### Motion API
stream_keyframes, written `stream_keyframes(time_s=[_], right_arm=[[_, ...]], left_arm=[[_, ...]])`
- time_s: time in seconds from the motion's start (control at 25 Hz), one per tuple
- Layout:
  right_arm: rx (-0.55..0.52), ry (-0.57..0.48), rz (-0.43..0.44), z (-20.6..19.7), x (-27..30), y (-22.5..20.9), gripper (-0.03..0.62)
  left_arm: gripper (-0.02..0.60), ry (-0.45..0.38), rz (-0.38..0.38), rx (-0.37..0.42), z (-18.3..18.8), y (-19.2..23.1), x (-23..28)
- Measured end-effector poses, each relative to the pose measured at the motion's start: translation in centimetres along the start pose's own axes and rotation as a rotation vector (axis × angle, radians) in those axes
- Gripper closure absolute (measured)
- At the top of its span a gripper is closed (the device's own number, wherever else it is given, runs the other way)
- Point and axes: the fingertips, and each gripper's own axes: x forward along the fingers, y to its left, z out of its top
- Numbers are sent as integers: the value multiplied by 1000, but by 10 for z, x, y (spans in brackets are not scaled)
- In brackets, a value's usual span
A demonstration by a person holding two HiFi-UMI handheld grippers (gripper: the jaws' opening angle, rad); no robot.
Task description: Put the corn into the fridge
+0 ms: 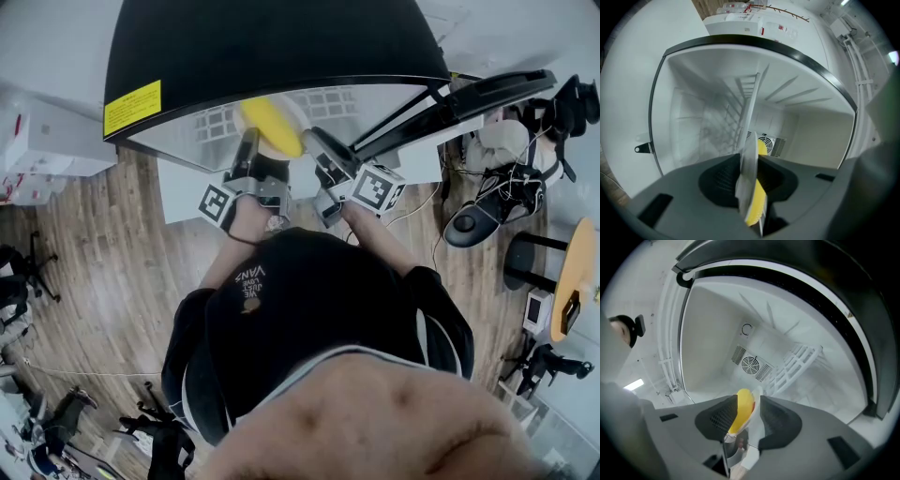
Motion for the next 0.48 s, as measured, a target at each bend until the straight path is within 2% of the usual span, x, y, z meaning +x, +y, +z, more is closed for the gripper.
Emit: stream_keyframes(time_s=[0.16, 0.48], right_arm=[[-123, 17, -4, -3, -8, 5, 440], [-460, 66, -23, -11, -16, 20, 381]], left_arm=[[497, -16, 1, -3, 1, 1, 1], [497, -25, -1, -4, 1, 0, 1]])
